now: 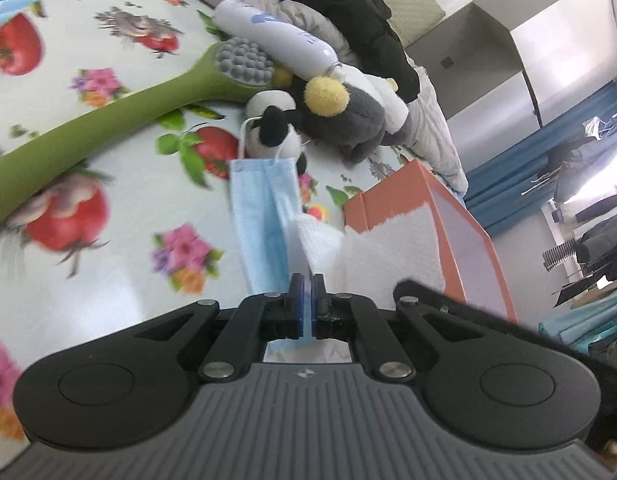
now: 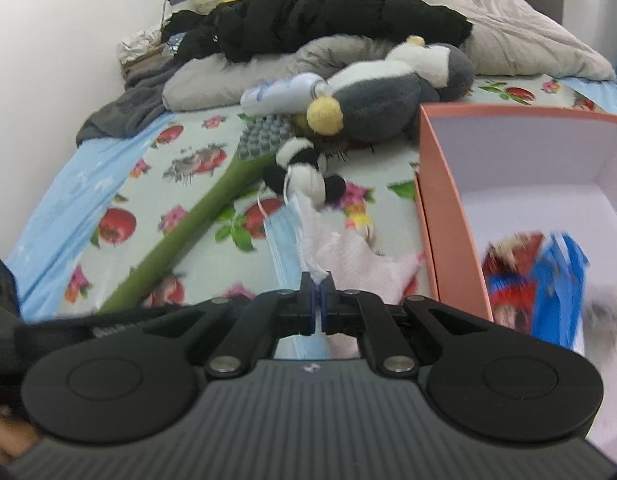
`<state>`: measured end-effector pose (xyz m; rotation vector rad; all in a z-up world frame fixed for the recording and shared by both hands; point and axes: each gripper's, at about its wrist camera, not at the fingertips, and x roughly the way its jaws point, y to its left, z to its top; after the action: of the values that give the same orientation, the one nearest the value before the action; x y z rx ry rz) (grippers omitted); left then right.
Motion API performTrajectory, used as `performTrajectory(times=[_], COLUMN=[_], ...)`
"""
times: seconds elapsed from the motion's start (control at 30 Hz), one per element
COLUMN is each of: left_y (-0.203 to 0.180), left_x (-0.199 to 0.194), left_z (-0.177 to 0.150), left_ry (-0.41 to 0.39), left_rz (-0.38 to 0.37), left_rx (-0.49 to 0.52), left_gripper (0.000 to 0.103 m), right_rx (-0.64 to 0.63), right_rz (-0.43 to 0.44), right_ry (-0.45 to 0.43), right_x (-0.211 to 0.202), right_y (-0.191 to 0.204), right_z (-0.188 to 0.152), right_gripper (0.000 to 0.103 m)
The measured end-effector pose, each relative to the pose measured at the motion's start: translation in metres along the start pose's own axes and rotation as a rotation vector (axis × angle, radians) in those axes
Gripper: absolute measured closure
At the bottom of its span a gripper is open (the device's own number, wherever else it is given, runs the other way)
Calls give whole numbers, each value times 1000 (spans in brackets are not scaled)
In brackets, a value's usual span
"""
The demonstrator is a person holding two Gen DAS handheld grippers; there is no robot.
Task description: Organize soft objects
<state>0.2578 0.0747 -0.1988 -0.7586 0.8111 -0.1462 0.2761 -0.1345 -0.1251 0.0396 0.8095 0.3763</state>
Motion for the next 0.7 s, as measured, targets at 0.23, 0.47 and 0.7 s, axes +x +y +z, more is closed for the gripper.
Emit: performTrajectory(times=[0.23,0.47,0.7], left_y=[11,8,-8], left_x=[-4,36,88], left_z=[-12,-1,10], left_ry=[33,57,80], left_rz=[6,64,125], left_rx=[-8,23,102], left_gripper=[98,44,26], right_rx=[44,-22,-5], right_rz=[-35,-79,-64], right_ry=[87,152,164], right_x=[-6,-5,-7], right_y=[-2,-3,-20], right_z=[-55,-99,-103], right_gripper=[97,95,92])
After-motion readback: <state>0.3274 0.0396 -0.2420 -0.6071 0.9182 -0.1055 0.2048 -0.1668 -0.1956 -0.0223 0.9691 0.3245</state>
